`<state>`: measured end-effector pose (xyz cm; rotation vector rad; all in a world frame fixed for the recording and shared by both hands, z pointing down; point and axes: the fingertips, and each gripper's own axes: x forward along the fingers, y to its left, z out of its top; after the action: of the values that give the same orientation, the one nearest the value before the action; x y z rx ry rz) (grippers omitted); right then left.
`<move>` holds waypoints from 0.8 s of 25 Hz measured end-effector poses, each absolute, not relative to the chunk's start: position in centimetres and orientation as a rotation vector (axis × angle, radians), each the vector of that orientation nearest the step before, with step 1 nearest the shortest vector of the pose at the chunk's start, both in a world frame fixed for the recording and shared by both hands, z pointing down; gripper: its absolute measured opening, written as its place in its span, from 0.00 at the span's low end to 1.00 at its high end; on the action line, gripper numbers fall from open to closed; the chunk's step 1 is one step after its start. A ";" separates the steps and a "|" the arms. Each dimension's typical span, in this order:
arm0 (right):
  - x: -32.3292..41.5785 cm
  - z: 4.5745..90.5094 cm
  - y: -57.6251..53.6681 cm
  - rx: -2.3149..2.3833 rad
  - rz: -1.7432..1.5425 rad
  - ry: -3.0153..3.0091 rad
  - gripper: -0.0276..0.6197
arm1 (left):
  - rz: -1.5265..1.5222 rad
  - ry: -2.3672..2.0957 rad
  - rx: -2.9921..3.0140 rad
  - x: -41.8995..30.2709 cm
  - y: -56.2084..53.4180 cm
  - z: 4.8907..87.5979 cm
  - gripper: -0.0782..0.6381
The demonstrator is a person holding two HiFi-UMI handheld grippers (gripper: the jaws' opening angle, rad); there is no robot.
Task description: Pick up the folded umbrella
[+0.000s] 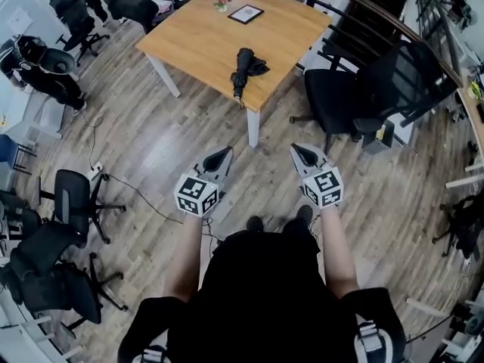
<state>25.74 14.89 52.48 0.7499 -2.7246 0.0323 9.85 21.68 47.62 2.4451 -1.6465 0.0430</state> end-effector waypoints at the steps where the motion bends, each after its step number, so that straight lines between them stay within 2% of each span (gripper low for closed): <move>1: 25.6 52.5 14.9 0.750 0.030 -2.722 0.05 | 0.037 -1.644 2.447 9.7 21.7 47.5 0.14; 20: 23.9 53.1 15.0 0.713 0.011 -2.701 0.06 | 0.043 -1.654 2.418 8.3 21.3 48.8 0.14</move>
<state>23.85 15.00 53.08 0.7126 -2.7014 0.0110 8.29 21.26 48.84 2.4184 -1.6544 0.0435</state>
